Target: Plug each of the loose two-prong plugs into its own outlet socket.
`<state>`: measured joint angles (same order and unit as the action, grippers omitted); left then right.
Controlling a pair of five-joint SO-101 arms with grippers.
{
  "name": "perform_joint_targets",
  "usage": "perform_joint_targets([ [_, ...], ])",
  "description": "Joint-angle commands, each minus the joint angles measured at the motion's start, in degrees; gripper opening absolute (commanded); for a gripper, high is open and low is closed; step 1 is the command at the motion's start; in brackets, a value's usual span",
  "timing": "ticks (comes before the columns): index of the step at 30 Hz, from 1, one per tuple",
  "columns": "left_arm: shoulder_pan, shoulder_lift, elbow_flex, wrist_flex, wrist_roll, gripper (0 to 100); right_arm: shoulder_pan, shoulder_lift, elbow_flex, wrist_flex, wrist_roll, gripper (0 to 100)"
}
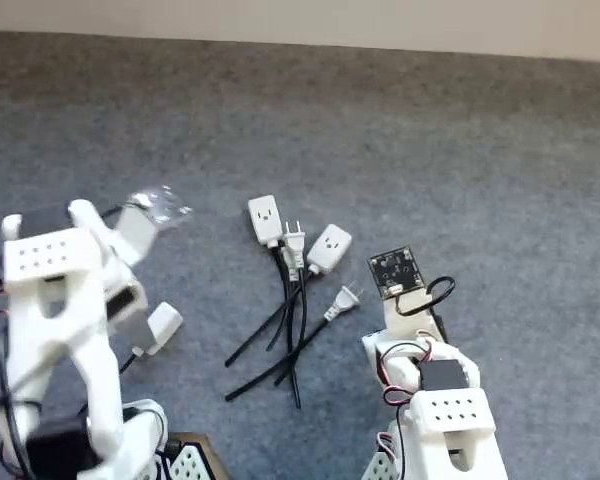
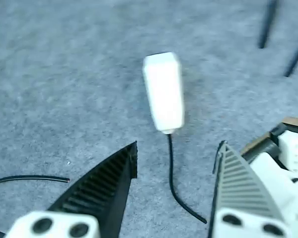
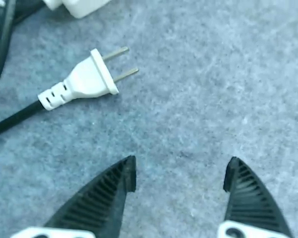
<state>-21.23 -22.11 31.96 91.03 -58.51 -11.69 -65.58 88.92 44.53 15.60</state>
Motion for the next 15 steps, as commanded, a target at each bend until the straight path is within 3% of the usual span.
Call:
perform_joint_targets([
  [1, 5.93, -8.57, 4.97, -1.41, 3.6, 26, -0.66, -0.84, -0.13, -0.92, 0.44, 27.8],
  [7, 7.69, -7.78, 21.41, -23.47, 5.27, 26, -0.66, -0.84, -0.13, -0.92, 0.44, 27.8],
  [15, -1.8, 7.43, 10.77, -28.13, 4.84, 26, -0.66, -0.84, -0.13, -0.84, 0.44, 27.8],
])
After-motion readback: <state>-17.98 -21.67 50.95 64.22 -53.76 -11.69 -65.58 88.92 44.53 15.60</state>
